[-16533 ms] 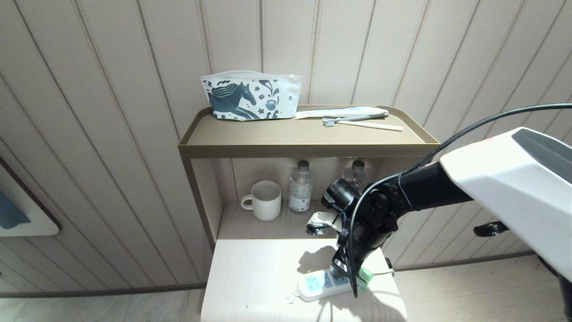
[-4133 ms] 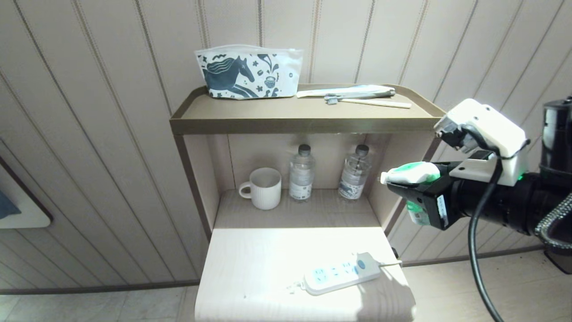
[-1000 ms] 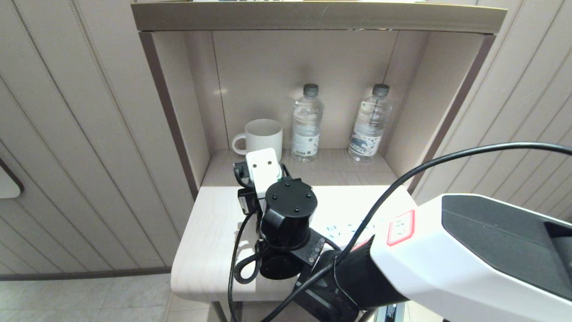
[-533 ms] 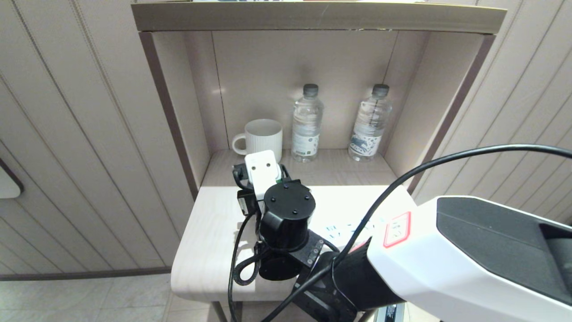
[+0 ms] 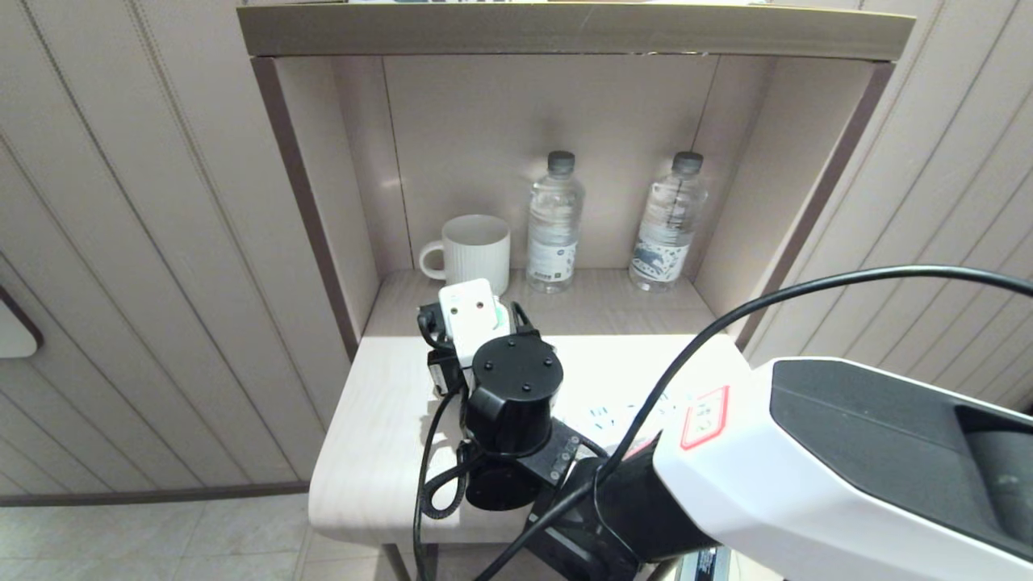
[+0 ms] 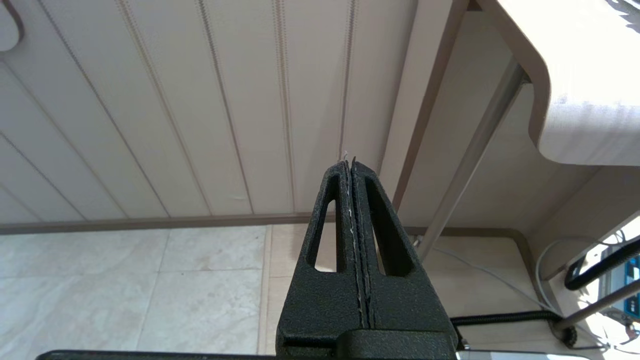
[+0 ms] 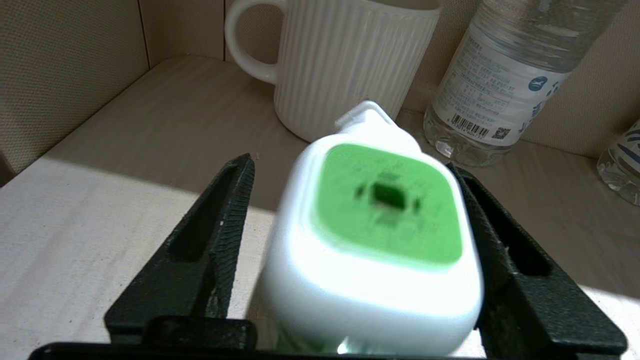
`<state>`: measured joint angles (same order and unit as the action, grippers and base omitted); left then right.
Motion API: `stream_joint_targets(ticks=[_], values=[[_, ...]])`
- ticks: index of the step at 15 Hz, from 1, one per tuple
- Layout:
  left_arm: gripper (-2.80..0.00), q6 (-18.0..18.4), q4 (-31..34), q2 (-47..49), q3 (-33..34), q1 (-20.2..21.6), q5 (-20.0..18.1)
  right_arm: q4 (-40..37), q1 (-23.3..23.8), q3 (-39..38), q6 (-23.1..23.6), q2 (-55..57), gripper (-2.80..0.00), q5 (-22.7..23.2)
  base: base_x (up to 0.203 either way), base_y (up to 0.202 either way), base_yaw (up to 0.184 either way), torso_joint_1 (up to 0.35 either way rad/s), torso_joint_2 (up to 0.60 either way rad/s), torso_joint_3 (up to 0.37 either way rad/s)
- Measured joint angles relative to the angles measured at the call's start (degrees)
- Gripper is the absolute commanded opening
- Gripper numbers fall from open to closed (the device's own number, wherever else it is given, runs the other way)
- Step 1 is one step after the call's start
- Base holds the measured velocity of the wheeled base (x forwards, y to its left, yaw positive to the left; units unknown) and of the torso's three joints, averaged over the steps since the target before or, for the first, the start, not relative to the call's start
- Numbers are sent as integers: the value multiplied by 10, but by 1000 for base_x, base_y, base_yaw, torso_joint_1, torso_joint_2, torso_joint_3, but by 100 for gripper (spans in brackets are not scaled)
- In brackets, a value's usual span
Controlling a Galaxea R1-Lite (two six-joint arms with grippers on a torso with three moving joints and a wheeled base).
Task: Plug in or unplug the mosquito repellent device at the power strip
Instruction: Place the mosquito repellent liquid on the table
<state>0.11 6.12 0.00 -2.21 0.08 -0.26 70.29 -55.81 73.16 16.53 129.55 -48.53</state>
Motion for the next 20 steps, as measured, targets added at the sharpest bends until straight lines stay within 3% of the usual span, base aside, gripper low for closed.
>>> stream_joint_targets(ticks=[9,20], values=[[-280,0,0,0,0,0,0,2,0,-31,0,-8,0,2,0,0,0,0,0,0],[-280,0,0,0,0,0,0,-3,-5,-175,0,-156,0,7,0,0,0,0,0,0]])
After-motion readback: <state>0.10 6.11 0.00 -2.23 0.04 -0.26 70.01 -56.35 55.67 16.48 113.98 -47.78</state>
